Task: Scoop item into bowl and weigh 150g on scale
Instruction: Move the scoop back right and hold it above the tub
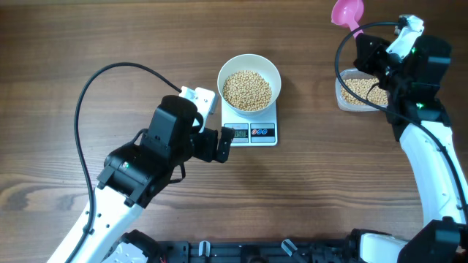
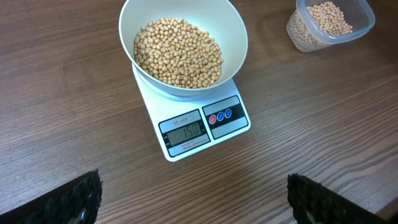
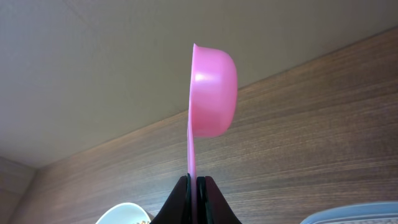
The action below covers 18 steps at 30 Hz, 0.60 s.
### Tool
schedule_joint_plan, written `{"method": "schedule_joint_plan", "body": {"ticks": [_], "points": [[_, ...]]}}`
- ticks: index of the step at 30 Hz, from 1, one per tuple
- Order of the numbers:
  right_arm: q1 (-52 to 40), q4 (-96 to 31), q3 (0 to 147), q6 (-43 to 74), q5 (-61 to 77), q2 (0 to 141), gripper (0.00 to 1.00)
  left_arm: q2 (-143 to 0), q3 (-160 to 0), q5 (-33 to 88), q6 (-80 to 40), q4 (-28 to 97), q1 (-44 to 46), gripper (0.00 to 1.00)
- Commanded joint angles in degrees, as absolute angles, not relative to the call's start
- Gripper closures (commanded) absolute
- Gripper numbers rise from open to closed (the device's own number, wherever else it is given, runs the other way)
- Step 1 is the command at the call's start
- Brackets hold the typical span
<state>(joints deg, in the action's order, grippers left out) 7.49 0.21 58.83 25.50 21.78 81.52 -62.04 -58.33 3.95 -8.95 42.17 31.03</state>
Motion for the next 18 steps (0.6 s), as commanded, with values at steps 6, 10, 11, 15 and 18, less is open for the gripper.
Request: {"method": "schedule_joint_plan", "body": {"ticks": [6, 10, 11, 15, 18], "points": [[7.4, -0.1, 58.9, 25.5, 21.0, 81.1, 0.96, -62.3, -58.6, 4.4, -9.5, 42.0, 30.8, 0.00], [7.4, -0.1, 58.9, 25.5, 21.0, 81.1, 0.96, -62.3, -58.6, 4.4, -9.5, 42.0, 30.8, 0.00], [7.4, -0.1, 58.9, 25.5, 21.0, 81.1, 0.96, -62.3, -58.6, 4.4, -9.5, 42.0, 30.8, 0.00], [7.4, -0.1, 58.9, 25.5, 21.0, 81.1, 0.96, -62.3, -58.6, 4.4, -9.5, 42.0, 30.8, 0.00], [7.4, -0.1, 58.9, 25.5, 21.1, 81.1, 0.96, -62.3, -58.6, 4.4, -9.5, 42.0, 30.8, 0.00]]}}
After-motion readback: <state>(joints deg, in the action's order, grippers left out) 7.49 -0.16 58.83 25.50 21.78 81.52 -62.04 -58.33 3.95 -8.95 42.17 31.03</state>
